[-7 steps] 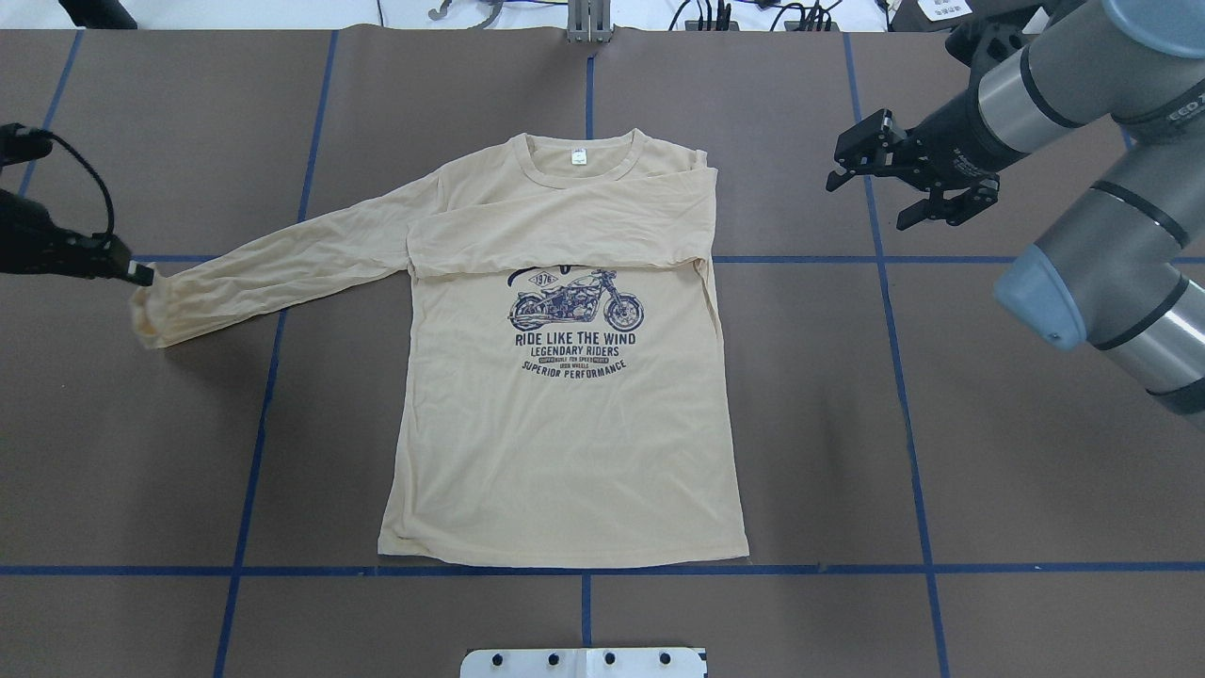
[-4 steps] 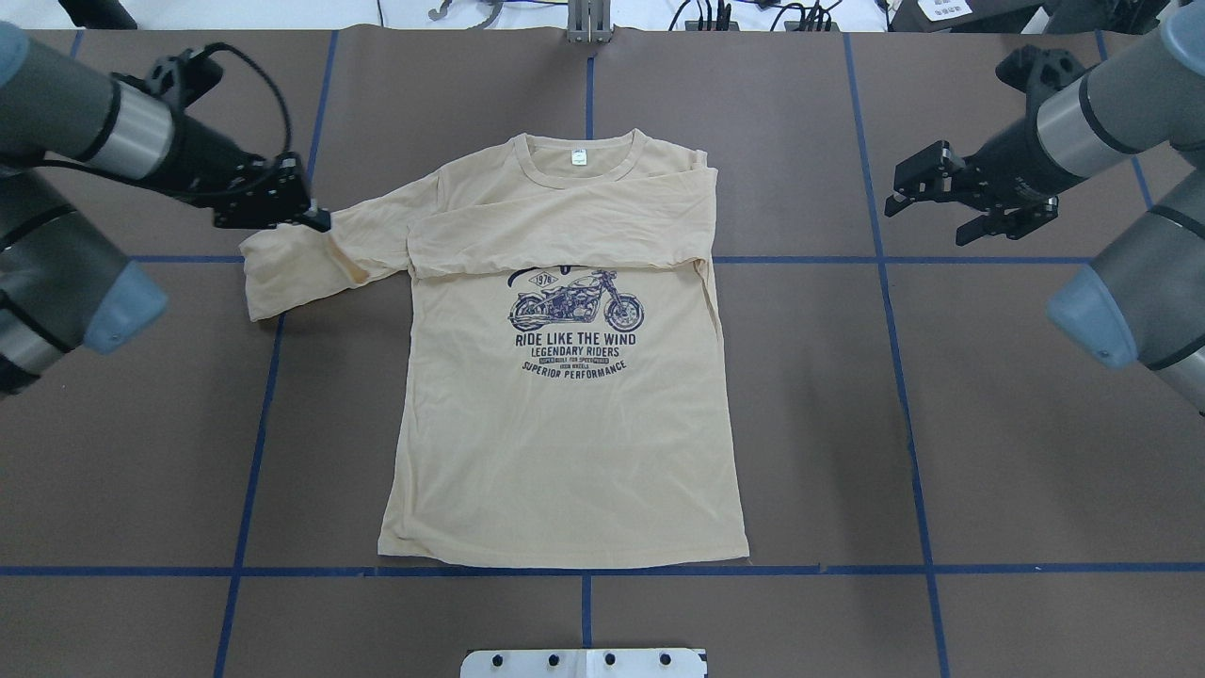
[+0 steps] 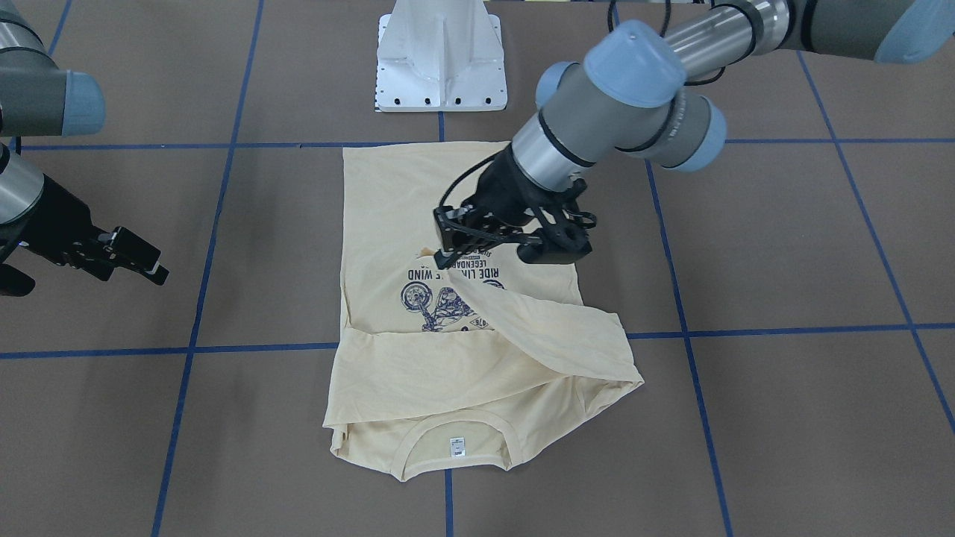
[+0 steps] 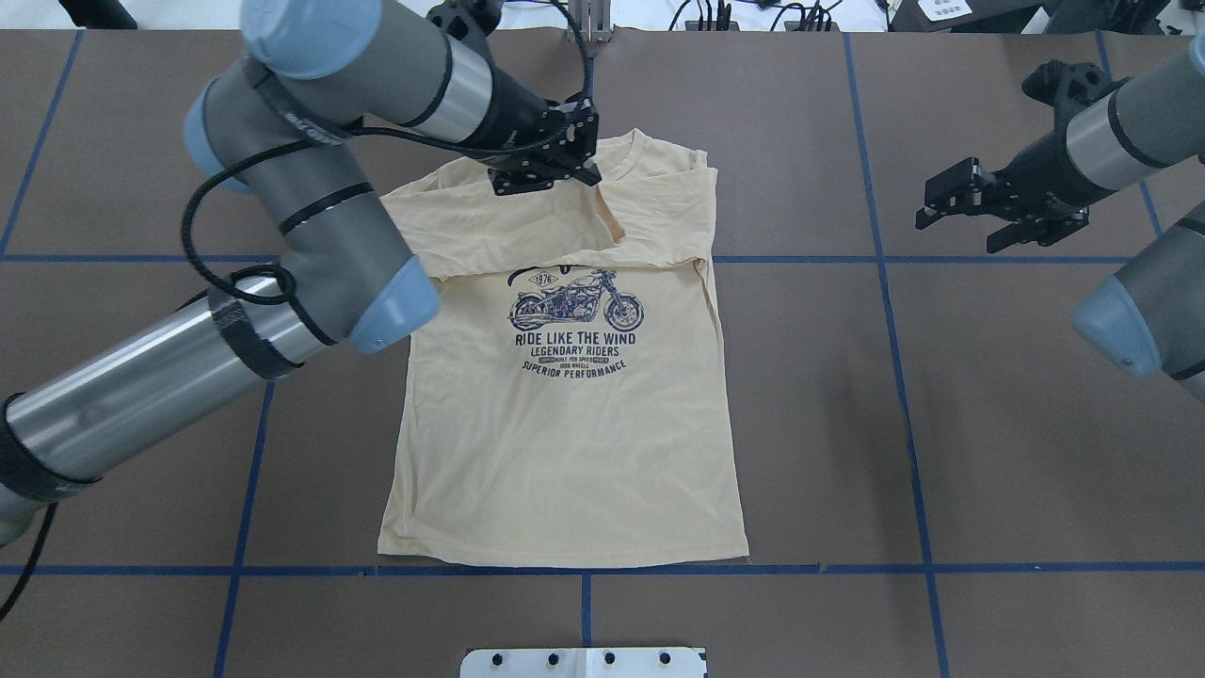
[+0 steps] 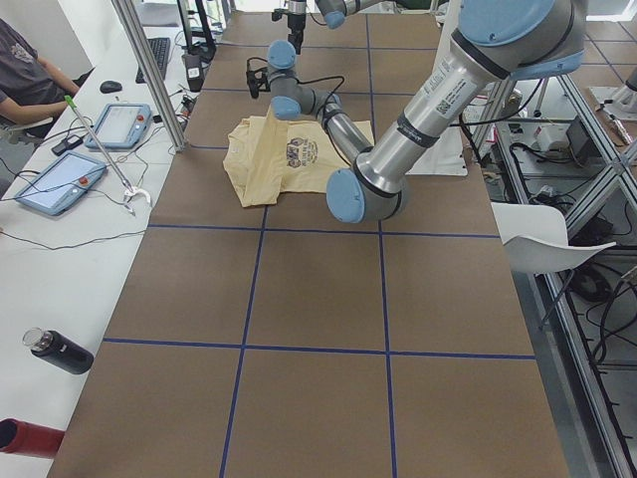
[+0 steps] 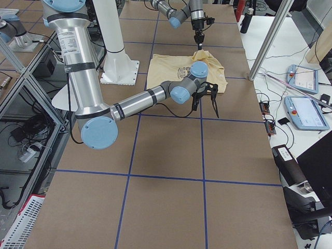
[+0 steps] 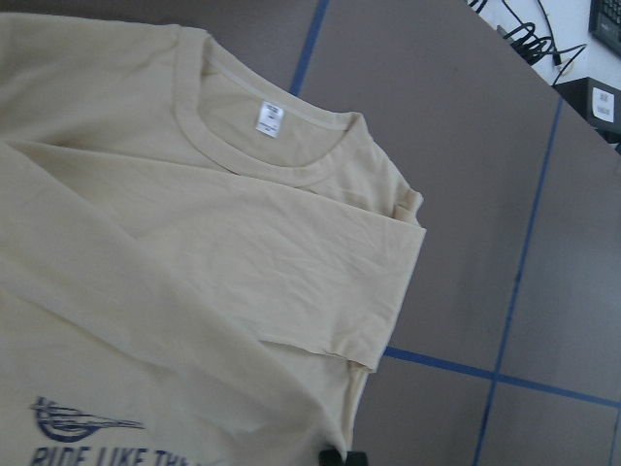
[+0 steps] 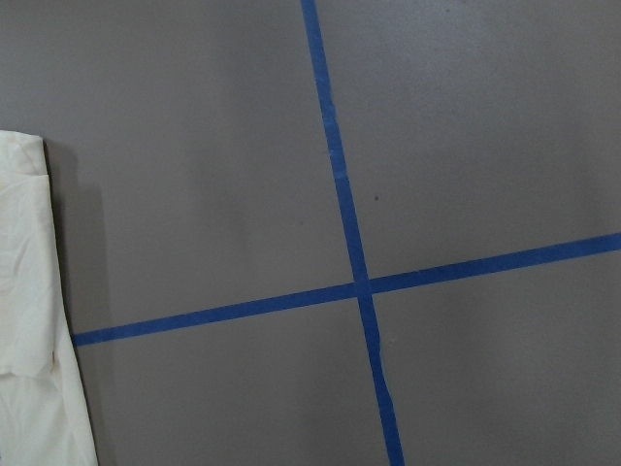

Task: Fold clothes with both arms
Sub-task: 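Fold the held sleeve across the shirt body toward the right arm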

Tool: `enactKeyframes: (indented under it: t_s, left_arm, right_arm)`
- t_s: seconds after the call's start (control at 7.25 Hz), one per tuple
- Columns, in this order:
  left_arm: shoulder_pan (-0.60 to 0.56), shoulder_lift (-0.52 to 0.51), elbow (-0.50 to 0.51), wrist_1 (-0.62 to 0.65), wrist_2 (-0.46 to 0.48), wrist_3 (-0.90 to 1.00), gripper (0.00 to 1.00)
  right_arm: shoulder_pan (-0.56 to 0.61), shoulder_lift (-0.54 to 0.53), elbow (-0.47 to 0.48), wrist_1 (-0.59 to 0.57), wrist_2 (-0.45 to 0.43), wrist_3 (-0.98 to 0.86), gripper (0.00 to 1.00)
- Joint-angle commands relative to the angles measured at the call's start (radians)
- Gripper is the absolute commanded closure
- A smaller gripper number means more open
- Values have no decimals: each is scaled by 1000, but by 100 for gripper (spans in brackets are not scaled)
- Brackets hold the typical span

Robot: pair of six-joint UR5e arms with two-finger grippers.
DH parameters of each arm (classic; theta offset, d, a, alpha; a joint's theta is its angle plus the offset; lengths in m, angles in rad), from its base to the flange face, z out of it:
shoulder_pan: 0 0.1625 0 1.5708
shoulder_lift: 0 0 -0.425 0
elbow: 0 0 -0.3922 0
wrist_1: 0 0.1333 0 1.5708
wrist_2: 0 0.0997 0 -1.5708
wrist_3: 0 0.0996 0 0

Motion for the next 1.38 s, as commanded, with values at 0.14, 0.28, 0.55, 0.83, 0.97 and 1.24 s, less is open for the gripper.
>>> enactKeyframes:
  t_s: [0.14,0.28,0.55,0.83,0.97,1.24]
  left_arm:
    - [130,-101,105,-5,177,-8,100]
    - [147,-116,139,-6,196,-3,100]
    - [195,-122,174,-9,254,0,100]
    - [215,-167,211,-11,272,-9,89]
    - [215,-170,242,-27,273,-12,53]
    - [215,-173,244,-34,278,-32,24]
  right_arm:
    - [3,0,-4,1,0,-4,1]
    - [2,0,-5,1,-1,-4,1]
    - [2,0,-4,1,-1,-4,1]
    - [2,0,-5,1,-1,-4,1]
    - [2,1,-5,-1,-3,-4,1]
    - [-12,12,-7,-1,-4,11,1]
